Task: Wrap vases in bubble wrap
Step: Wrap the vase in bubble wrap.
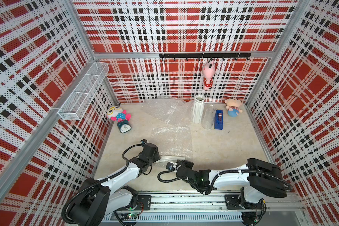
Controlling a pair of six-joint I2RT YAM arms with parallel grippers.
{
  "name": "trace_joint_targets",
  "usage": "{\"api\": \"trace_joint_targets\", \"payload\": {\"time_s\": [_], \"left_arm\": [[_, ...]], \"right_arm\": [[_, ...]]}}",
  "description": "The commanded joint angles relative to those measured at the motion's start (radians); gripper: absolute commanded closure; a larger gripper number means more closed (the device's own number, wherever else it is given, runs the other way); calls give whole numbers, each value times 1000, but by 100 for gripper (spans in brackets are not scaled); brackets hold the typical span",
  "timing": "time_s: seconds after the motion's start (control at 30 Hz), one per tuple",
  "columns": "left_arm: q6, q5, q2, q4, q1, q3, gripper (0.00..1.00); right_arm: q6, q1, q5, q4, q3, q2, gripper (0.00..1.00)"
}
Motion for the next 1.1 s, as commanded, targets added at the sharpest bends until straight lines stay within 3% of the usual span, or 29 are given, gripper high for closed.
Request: {"api": "trace_joint_targets", "payload": {"time_s": [0.0, 0.5, 0.6, 0.77, 0.97, 1.07], "left_arm": [[19, -17, 11, -5, -1, 26, 48], [39, -20, 4, -18, 47, 69, 48], [48, -54, -51, -82, 77, 105, 43], [45, -175, -264, -227, 88, 162, 38], [-121, -308, -453, -384, -96, 193, 44], [-223, -319, -495, -401, -212, 171, 49]], "right_arm": [[-21, -14, 38, 47, 20, 26, 78], [-30, -82, -1, 65, 2, 47, 57], [-25, -95, -18, 67, -3, 55, 56], [-9, -114, -46, 65, -2, 70, 54], [6, -134, -83, 75, 1, 75, 53], [14, -147, -100, 77, 3, 77, 53]]}}
